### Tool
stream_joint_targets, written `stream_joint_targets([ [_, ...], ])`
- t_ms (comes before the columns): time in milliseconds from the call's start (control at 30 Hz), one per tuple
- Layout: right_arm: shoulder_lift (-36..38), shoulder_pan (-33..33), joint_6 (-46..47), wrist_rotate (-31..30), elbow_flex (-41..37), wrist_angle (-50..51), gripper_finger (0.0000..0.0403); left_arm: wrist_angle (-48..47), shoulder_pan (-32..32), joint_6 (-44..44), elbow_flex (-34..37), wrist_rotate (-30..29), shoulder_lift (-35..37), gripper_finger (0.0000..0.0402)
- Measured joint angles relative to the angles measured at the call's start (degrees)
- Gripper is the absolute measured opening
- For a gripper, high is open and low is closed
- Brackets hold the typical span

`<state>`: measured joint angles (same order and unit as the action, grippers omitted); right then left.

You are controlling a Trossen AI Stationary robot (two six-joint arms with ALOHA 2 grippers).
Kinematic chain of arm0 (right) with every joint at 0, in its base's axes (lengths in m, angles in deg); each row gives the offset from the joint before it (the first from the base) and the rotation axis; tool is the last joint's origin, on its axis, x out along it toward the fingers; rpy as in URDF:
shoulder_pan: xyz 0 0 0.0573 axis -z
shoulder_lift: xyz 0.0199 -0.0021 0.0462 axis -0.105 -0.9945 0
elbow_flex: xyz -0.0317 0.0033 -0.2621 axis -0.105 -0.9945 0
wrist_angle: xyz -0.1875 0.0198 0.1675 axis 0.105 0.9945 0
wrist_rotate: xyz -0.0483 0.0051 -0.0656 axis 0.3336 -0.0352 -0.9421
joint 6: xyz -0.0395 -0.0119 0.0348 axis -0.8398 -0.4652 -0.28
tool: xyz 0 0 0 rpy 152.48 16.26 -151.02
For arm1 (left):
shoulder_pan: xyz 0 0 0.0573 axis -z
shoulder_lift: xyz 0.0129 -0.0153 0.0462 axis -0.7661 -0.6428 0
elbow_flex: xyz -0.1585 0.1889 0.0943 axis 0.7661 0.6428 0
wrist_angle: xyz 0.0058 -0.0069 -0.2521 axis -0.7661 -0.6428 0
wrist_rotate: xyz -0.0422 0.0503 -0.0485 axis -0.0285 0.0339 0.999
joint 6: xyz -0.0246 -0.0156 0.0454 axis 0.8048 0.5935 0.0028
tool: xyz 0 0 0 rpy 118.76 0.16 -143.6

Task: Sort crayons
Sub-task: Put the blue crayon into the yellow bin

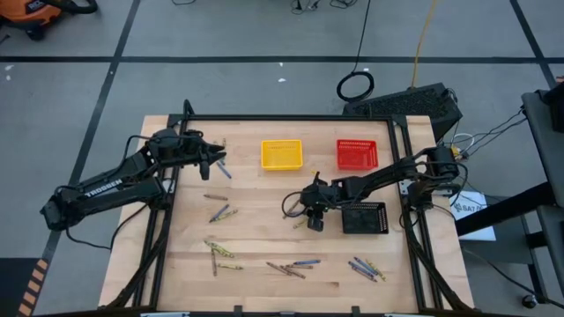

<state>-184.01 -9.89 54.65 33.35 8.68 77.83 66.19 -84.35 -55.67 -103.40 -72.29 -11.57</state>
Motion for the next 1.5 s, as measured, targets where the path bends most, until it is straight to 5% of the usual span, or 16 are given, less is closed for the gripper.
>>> stream_joint_targets([
  [1167, -0.13, 1.25, -9.39, 3.74, 0.03, 13.05, 0.0006, 0.01, -0.02, 0.0, 0.0, -0.67, 0.0, 0.0109],
  [1500, 0.16, 1.66, -10.32, 6.06, -0.06, 13.31, 0.0001, 0.01, -0.02, 0.02, 0.0, -0.68, 0.0, 0.0109],
])
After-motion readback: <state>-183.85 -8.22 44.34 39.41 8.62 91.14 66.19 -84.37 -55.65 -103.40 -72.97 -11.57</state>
